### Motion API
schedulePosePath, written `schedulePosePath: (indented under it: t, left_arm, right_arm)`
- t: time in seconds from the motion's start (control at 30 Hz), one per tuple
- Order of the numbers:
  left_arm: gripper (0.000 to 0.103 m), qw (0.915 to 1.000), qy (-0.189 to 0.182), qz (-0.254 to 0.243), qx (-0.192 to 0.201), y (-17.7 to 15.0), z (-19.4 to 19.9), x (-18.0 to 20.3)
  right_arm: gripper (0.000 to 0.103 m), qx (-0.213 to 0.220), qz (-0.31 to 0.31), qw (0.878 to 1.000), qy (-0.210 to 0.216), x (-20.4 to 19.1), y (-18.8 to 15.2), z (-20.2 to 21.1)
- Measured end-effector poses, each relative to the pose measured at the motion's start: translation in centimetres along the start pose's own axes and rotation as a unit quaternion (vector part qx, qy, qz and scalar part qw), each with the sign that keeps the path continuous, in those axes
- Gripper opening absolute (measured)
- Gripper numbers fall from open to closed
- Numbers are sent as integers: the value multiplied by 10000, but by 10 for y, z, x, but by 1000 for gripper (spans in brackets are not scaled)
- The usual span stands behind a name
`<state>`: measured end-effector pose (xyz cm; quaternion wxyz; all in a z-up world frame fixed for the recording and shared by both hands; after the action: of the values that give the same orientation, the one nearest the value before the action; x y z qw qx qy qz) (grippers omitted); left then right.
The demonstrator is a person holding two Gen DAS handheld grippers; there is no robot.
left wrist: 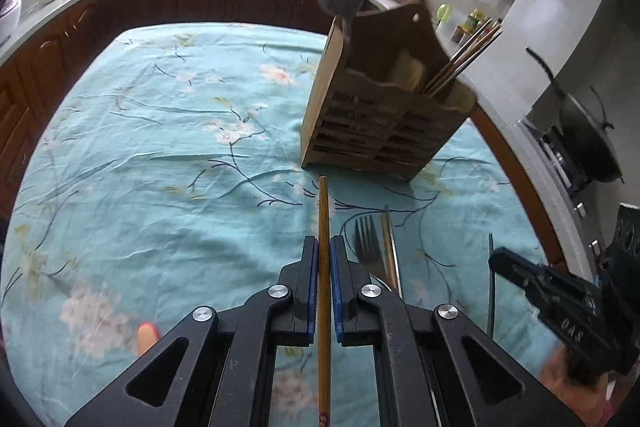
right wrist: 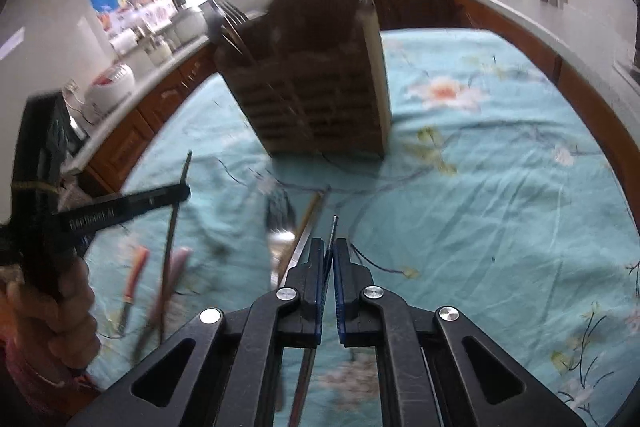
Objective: Organize utensils
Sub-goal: 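Lift both chopsticks and carry them above the wooden caddy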
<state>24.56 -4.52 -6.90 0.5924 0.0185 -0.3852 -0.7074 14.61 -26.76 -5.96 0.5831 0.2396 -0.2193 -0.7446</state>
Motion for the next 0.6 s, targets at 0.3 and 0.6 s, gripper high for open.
schedulePosePath:
  t: [0.3, 0.6]
  left_arm:
    - [5, 9993, -117, -31, 366, -13, 68, 17]
    - [5, 9976, -248, -74, 644, -27, 120, 29]
  right_arm:
    - [4, 528, -42, 9986, 68, -4, 12, 45]
    - [3, 908, -64, 9958, 110, -6, 17, 76]
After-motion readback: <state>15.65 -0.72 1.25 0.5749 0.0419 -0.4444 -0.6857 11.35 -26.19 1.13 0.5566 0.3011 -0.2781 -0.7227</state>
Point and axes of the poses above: each gripper's, at about its wrist camera, not at the fingertips, and z roughly against the way its jaws point, x to its right, y to its top, the point moved 3 cm from there along -z, roughly the way its jaws point, and after that the axes turned 10 degrees about -y, right-handed, at the moved point
